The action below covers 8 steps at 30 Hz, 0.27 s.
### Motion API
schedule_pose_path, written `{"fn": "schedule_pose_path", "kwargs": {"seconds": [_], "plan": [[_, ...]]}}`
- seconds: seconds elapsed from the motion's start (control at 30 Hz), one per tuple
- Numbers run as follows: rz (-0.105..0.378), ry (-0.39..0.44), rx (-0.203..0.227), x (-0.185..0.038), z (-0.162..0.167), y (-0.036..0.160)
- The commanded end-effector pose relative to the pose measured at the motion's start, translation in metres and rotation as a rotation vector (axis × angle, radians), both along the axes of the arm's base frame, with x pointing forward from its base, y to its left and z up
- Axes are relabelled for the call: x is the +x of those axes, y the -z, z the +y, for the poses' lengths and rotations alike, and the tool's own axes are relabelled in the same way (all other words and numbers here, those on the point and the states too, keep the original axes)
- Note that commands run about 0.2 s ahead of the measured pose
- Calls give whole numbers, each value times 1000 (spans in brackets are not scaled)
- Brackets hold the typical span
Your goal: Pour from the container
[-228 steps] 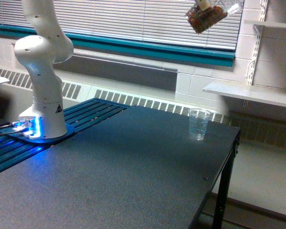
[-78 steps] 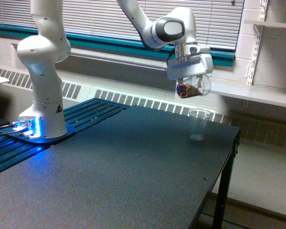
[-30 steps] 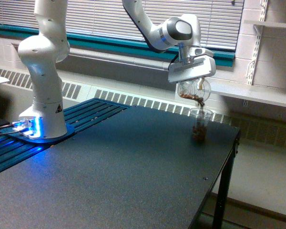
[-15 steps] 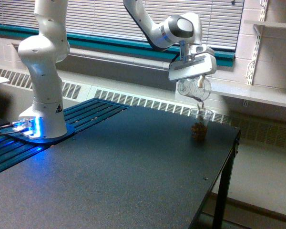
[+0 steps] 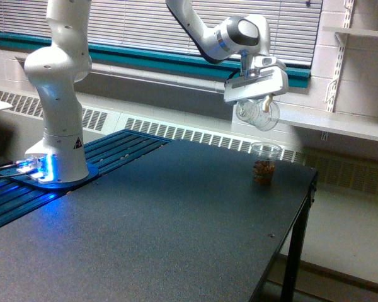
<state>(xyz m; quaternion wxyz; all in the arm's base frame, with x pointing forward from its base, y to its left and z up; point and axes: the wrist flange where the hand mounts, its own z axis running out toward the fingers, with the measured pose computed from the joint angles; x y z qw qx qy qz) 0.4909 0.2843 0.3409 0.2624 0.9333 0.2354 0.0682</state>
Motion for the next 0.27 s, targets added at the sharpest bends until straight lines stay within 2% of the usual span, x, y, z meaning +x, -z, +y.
{"fn": "schedule_pose_path", "kwargs": {"seconds": [0.03,0.27], "plan": [[23,-17,-10,0,3,-3],[46,12,36,2,-4,0]]}}
